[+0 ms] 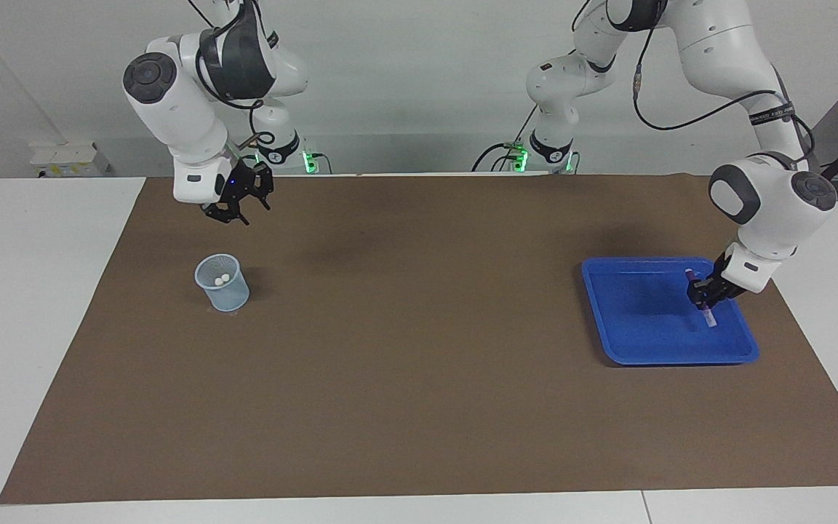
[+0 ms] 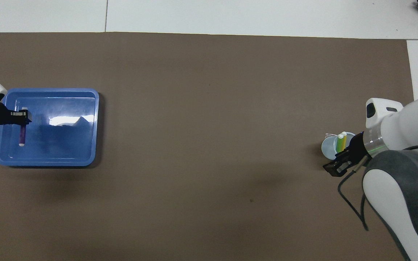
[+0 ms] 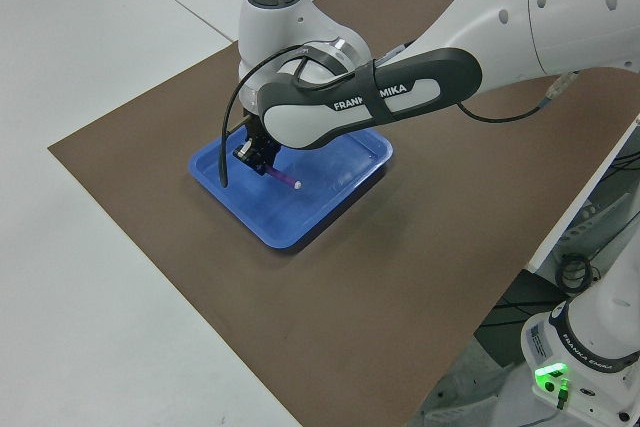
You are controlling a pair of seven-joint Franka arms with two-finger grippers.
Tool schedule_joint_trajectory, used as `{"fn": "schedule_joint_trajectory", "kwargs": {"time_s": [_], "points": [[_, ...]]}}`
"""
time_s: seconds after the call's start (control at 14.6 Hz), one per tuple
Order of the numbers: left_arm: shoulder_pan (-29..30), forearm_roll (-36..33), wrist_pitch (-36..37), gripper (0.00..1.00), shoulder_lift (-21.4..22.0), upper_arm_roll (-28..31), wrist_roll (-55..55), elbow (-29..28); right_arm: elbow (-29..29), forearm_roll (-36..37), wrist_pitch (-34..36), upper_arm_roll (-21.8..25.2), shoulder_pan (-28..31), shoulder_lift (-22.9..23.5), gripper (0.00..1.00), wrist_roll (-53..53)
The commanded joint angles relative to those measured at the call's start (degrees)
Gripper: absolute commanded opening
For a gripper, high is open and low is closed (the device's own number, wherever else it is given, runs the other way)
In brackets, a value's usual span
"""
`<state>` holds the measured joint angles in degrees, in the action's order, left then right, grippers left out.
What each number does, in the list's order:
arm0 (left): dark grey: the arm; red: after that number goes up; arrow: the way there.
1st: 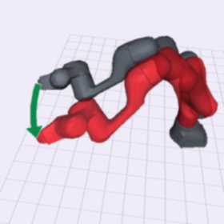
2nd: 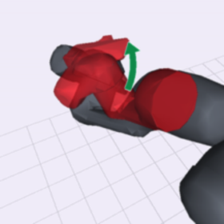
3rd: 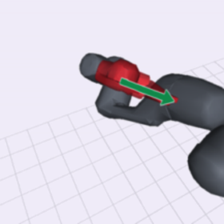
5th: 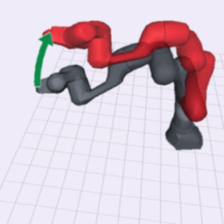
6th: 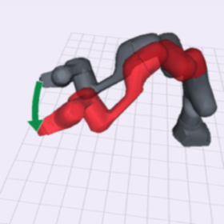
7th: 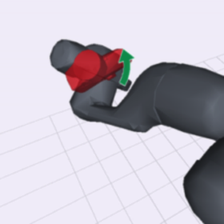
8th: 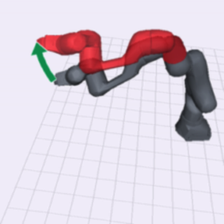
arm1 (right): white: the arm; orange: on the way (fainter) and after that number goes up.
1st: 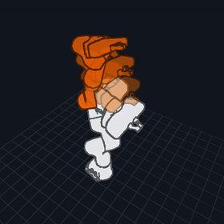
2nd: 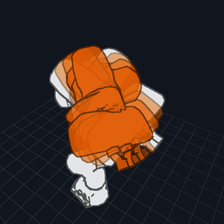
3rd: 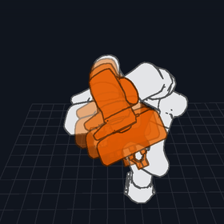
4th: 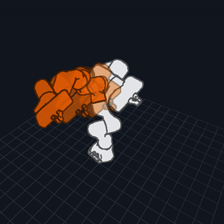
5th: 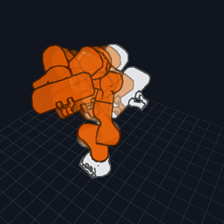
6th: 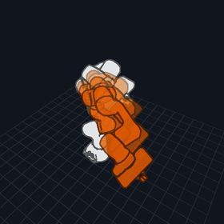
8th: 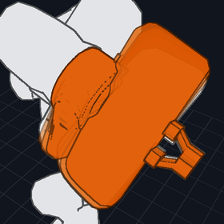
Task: Transfer and insert pens with both arms
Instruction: 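Insert the green pen into the cup while the left gripper grasps the purple pen, then lift the purple pen with the left gripper while the right gripper approaches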
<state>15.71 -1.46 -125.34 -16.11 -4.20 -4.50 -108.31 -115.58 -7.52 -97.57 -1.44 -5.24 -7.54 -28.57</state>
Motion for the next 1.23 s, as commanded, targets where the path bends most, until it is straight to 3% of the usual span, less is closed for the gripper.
{"fn": "schedule_joint_trajectory", "kwargs": {"time_s": [0.0, 0.14, 0.55, 0.62, 0.75, 1.16], "points": [[-3.21, 5.82, 6.75, 0.00, 4.15, -0.02, 10.88, 0.47, -1.40, -3.54, -0.25, -0.14, -4.59, -1.69, 0.47, 13.40], [-6.11, 9.28, 9.75, 0.00, 6.61, -0.10, 21.50, 0.47, -1.67, -5.92, -0.69, -0.14, -6.36, -1.95, 0.47, 20.28], [-12.01, 22.89, 16.00, 0.00, 12.15, -0.46, 46.38, -0.23, -2.19, -8.56, -2.01, -0.14, -6.36, -1.95, 0.53, 21.18], [-13.49, 25.26, 16.26, 0.00, 13.12, -0.37, 50.34, -0.58, -2.28, -12.57, -2.62, -0.05, -6.10, -1.95, 0.53, 21.79], [-16.13, 28.09, 16.71, 0.00, 14.79, -0.37, 58.52, -1.72, -3.34, -19.52, -8.92, -0.14, -6.62, -1.86, 0.53, 27.31], [-20.97, 35.91, 16.79, 0.00, 22.52, -0.37, 74.00, -7.08, -2.99, -31.84, -25.01, -0.14, -17.16, -0.55, 0.53, 41.91]]}}
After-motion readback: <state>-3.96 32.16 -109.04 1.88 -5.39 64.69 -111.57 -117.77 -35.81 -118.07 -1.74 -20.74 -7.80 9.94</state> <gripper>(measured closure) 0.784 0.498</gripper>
